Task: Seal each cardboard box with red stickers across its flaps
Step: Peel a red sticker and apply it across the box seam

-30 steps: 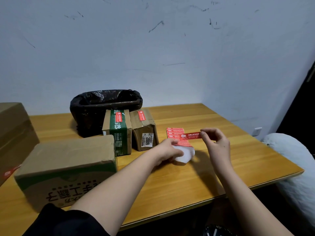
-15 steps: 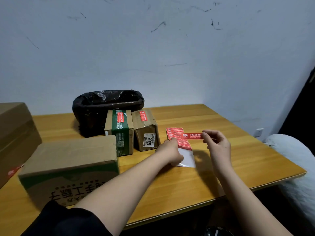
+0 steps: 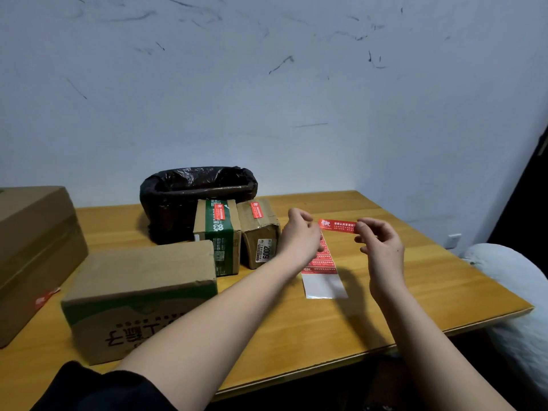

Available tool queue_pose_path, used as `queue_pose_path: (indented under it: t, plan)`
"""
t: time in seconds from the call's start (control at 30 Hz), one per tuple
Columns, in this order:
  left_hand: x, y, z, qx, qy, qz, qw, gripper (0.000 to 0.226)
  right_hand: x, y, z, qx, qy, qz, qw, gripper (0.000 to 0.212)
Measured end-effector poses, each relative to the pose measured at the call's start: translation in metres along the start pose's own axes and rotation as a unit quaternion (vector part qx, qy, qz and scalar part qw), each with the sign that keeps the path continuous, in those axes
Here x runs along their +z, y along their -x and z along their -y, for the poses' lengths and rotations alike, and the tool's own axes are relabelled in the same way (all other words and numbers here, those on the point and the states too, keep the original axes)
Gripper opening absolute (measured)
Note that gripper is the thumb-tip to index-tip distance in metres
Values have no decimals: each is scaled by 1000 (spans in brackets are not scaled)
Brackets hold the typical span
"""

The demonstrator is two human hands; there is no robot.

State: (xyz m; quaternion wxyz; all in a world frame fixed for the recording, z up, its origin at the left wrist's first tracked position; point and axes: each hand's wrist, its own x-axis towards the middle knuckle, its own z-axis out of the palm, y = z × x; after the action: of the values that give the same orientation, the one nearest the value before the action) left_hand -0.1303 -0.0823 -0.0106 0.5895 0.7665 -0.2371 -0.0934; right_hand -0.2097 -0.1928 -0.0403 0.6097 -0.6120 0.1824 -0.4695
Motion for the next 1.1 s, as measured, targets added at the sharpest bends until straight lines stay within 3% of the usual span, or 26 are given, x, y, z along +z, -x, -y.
queue_pose_path:
  t: [0.2, 0.4, 0.67, 0.83, 1.1]
  plan:
    - [-27, 9, -35, 59, 83, -50, 993, 15, 29, 6, 39, -8, -45, 14, 999, 12]
    - [-76, 14, -53, 100, 92, -115, 984, 7, 68, 18, 73, -23, -74, 56, 995, 8]
    - [-156, 35, -57, 158, 2, -172, 972, 6, 124, 41, 99, -32, -85, 120, 989, 8]
    - [-199, 47, -48, 134, -8, -192, 972, 18, 150, 62, 107, -55, -71, 182, 979, 4]
    - [-248, 65, -25, 65, 37, -185, 980, 11, 183, 90, 109, -30, -78, 242, 967, 4]
